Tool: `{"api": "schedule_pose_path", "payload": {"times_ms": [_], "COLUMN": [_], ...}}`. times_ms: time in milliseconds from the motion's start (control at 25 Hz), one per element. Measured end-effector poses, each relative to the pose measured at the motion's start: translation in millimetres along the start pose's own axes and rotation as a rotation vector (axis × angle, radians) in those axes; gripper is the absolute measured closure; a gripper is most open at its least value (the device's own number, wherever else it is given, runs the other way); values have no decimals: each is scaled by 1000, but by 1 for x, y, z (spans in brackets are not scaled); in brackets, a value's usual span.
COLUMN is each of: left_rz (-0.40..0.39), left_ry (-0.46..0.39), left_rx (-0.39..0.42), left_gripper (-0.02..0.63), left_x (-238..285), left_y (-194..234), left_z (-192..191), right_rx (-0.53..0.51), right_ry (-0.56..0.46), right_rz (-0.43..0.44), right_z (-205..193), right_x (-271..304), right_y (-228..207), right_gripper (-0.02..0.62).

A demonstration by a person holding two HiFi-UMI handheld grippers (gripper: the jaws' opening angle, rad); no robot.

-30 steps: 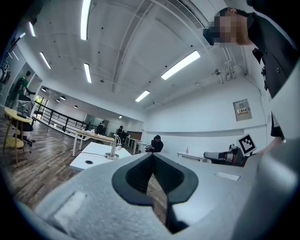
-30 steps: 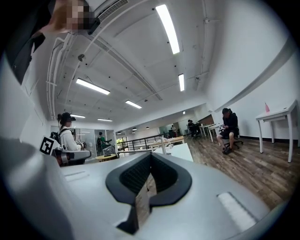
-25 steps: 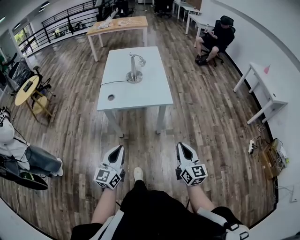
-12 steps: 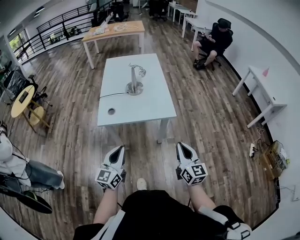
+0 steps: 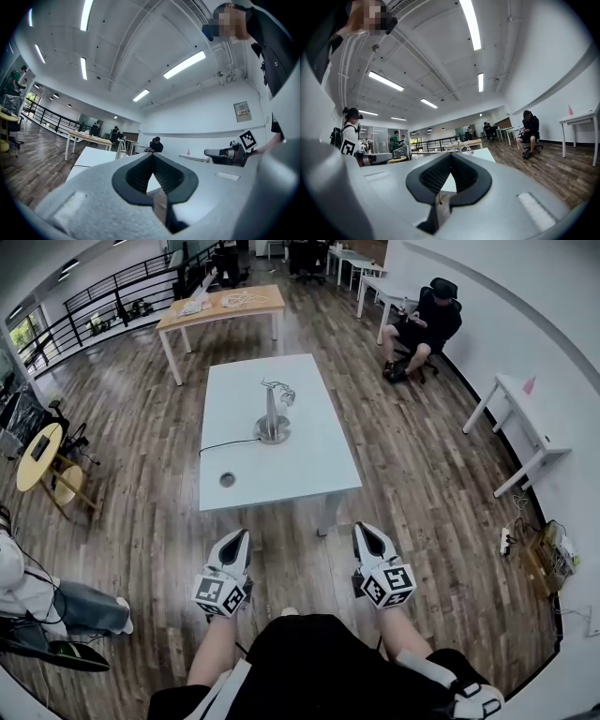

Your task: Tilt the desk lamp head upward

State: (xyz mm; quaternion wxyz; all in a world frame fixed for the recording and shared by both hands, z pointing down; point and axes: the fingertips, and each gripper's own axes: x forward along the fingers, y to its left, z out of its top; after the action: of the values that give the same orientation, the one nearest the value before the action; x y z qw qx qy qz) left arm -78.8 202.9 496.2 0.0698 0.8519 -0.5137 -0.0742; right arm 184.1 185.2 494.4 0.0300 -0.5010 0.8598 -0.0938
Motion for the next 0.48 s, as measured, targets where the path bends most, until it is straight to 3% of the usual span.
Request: {"api": "schedule_pose_path", "payload": {"times_ms": [480], "left_rz": [2], "left_ry": [23], "left_rx": [-12], "left_gripper": [604], "left_x": [22], "left_y": [30], "left_z": [-12], "right_rx": [20], "right_ry": [3], "right_rz": [11], "right_z": [-11], "right_x": [46], "right_y": [-3], "right_gripper": [592]}}
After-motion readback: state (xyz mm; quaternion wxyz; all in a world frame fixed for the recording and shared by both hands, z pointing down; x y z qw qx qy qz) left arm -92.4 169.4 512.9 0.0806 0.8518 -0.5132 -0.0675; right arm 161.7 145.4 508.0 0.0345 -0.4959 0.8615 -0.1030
